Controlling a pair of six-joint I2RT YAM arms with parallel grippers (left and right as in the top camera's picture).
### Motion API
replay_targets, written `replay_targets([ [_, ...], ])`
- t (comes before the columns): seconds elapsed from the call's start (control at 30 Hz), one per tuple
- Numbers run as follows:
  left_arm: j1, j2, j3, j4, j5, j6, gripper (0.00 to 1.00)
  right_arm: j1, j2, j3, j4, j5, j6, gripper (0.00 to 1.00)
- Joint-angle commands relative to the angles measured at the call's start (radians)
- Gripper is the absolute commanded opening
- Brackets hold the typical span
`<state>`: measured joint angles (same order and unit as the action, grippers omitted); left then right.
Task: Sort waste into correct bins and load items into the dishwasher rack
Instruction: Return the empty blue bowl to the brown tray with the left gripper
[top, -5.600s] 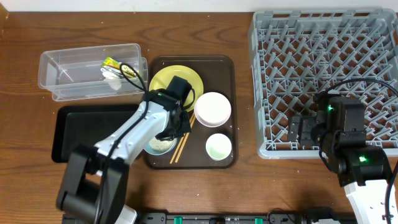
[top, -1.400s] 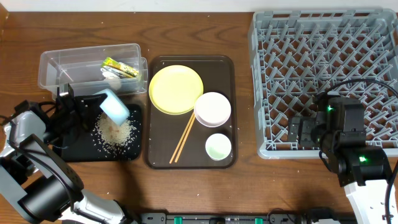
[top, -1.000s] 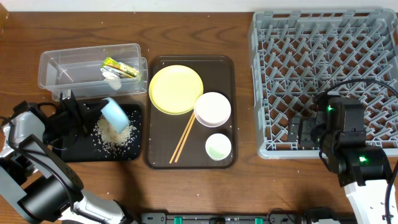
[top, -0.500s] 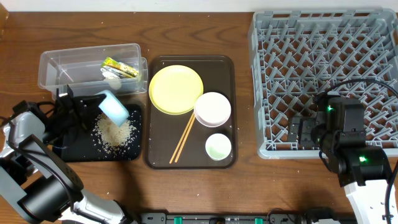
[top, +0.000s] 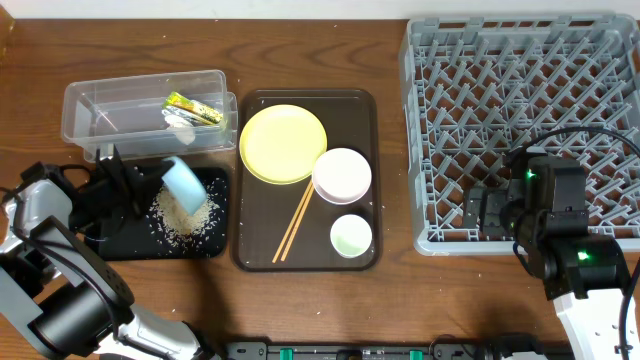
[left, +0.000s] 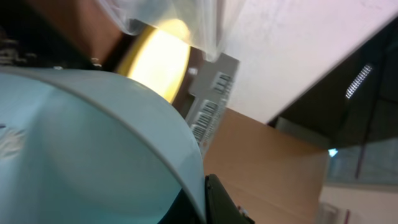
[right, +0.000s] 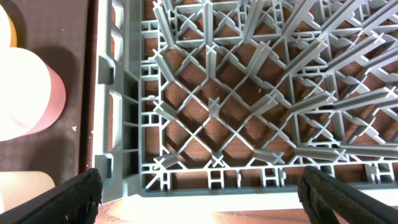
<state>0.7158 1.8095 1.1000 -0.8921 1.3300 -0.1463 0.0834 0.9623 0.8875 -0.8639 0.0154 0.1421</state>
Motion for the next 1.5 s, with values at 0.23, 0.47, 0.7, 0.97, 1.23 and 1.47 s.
replay_targets([
  [0.23, 0.008, 0.001, -0.005, -0.01, 0.143, 0.175, 0.06, -0.019, -0.001, 0.019, -0.001, 0.003, 0.01, 0.99],
  [0.47, 0.009, -0.001, -0.004, -0.02, 0.171, 0.273, 0.06, -0.019, -0.001, 0.019, -0.002, 0.003, 0.01, 0.99],
  [0.7, 0.007, -0.028, -0.004, -0.089, 0.169, 0.322, 0.06, -0.019, -0.001, 0.019, -0.004, 0.003, 0.01, 0.99],
  [0.97, -0.117, -0.209, -0.004, -0.139, -0.102, 0.34, 0.06, -0.019, -0.001, 0.019, -0.003, 0.003, 0.01, 0.99],
  [1.23, -0.48, -0.346, -0.004, -0.042, -0.594, 0.169, 0.06, -0.019, -0.001, 0.019, -0.001, 0.003, 0.01, 0.99],
  [1.47, -0.823, -0.308, -0.004, 0.012, -0.953, 0.056, 0.06, -0.019, -0.001, 0.019, -0.001, 0.003, 0.01, 0.99],
])
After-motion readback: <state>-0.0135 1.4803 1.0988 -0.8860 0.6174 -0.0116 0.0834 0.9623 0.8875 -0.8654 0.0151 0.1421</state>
